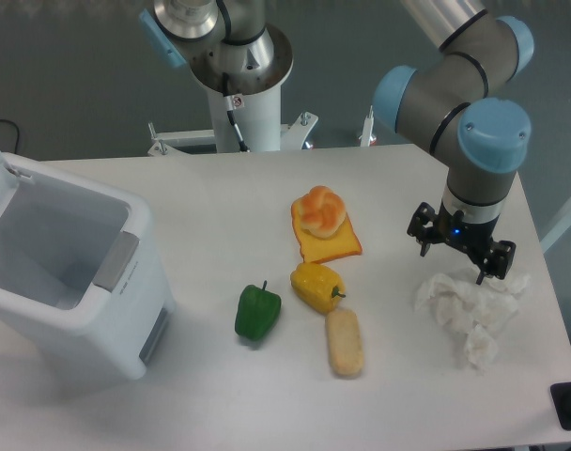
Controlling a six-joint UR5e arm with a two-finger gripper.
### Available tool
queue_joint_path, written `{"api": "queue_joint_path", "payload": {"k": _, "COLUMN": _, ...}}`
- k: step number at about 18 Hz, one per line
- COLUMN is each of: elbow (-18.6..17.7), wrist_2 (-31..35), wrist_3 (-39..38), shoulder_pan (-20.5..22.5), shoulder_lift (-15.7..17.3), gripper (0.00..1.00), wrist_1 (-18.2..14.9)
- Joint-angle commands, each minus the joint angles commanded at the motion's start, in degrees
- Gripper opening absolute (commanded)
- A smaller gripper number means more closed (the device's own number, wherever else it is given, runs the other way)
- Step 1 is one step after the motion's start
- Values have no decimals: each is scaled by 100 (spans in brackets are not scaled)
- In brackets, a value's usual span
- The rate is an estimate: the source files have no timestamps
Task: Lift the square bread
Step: 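Move the gripper from beside the tissue toward the tan bread roll, then lower the open gripper over the tan rectangular bread roll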
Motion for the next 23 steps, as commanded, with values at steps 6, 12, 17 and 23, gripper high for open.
{"api": "queue_joint_path", "payload": {"k": 6, "elbow": -9, "wrist_2": -210, "wrist_3": -88, "shoulder_pan": -26, "shoulder_lift": 0, "gripper": 100, "wrist_1": 9}}
{"api": "queue_joint_path", "payload": {"k": 12, "elbow": -123, "wrist_2": -675, "wrist_3": -992, "shoulder_pan": -246, "shoulder_lift": -52, "gripper": 100, "wrist_1": 166}}
{"api": "queue_joint_path", "payload": {"k": 17, "elbow": -149, "wrist_2": -976, "wrist_3": -1438, "shoulder_pan": -588, "shoulder_lift": -228, "gripper": 100, "wrist_1": 360}}
{"api": "queue_joint_path", "payload": {"k": 23, "elbow": -167, "wrist_2": -932, "wrist_3": -2495, "shoulder_pan": -914, "shoulder_lift": -536, "gripper": 100, "wrist_1": 360}}
